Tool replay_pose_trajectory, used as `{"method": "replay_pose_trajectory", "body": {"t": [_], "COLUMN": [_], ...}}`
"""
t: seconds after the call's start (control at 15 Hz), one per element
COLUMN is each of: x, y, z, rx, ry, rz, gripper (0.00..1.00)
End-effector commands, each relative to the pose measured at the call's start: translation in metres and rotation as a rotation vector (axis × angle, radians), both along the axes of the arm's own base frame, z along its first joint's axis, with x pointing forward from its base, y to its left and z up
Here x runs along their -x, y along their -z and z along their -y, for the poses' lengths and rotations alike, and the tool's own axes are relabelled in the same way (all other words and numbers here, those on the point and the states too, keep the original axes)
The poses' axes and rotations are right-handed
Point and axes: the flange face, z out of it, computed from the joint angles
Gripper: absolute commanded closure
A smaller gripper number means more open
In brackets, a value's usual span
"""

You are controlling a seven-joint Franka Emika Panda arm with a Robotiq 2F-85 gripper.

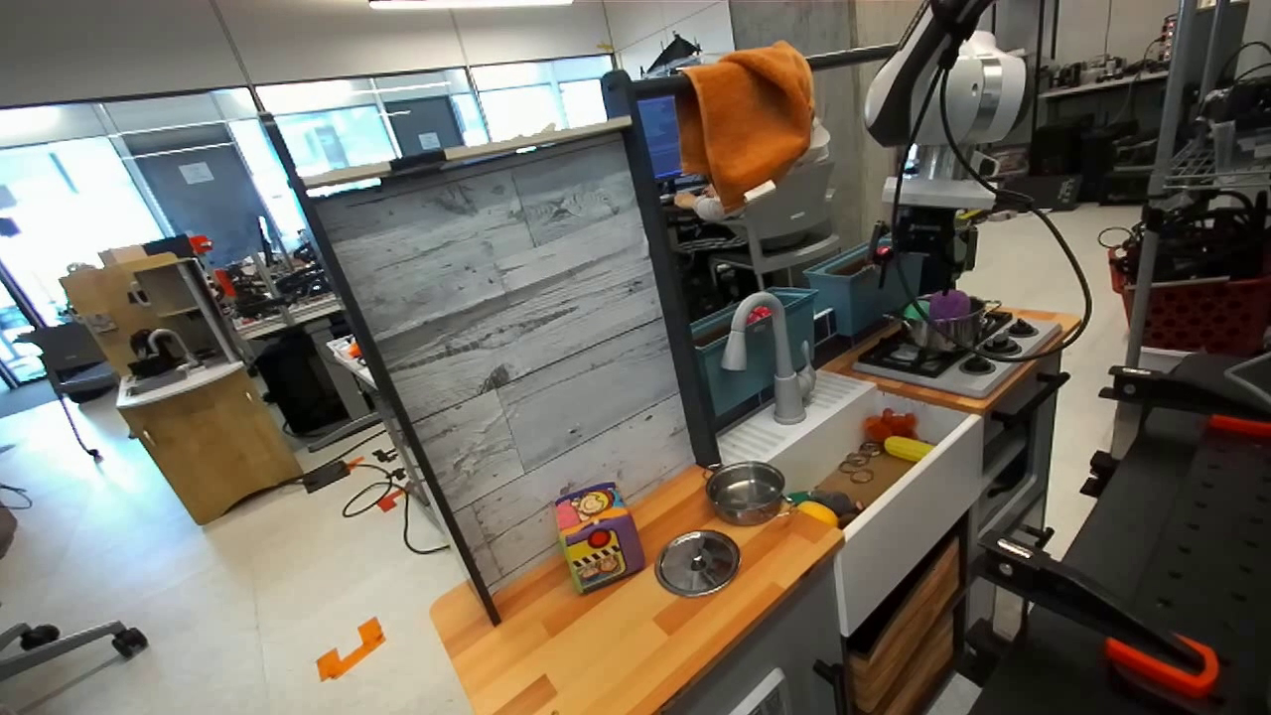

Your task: Pick up the pot

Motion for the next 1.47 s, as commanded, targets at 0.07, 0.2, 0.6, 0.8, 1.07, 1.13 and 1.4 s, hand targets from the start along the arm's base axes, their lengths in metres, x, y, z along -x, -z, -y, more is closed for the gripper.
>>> {"method": "replay_pose_trajectory", "body": {"t": [0.07, 0.2, 0.6, 0.8, 1.07, 1.13, 1.4], "x": [0.001, 0.001, -0.001, 0.007, 0.009, 0.009, 0.009], "y": [-0.014, -0.016, 0.019, 0.040, 0.058, 0.057, 0.052], "z": [0.023, 0.028, 0.037, 0.048, 0.056, 0.057, 0.056], "rx": [0.027, 0.032, 0.039, 0.055, 0.090, 0.094, 0.103], "ry": [0.091, 0.113, 0.255, 0.347, 0.390, 0.392, 0.392], "rz": [-0.058, -0.069, -0.146, -0.212, -0.230, -0.232, -0.263], "gripper": [0.00, 0.00, 0.00, 0.00, 0.26, 0.35, 0.66]}}
